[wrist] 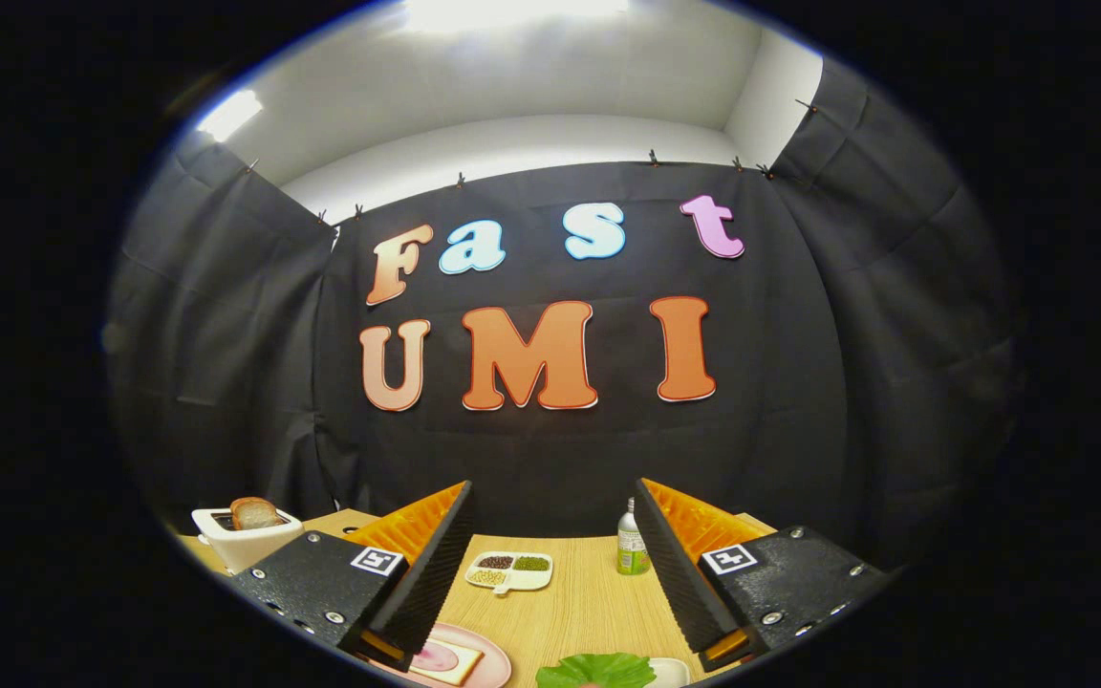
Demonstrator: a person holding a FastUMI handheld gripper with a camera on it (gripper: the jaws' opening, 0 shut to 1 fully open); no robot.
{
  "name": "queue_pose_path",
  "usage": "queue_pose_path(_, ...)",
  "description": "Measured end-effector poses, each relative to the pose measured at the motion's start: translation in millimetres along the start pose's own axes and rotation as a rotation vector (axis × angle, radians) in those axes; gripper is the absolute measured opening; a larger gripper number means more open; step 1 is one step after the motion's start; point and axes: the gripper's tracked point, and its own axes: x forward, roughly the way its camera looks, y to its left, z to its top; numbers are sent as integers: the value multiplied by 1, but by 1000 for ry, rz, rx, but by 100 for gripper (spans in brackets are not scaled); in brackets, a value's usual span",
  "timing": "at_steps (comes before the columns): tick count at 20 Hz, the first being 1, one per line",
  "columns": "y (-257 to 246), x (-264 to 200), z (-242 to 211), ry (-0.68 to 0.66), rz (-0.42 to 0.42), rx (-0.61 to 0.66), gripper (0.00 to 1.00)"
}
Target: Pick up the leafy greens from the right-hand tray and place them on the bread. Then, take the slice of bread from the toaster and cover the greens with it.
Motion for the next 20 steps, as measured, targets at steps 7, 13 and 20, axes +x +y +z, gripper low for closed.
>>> queue_pose_path(7,-10,4,-32,149,-12,15,98)
queue_pose_path(13,-16,5,-83,355,-16,63,98)
queue_pose_path(20,-24,-6,-151,604,-51,-18,97)
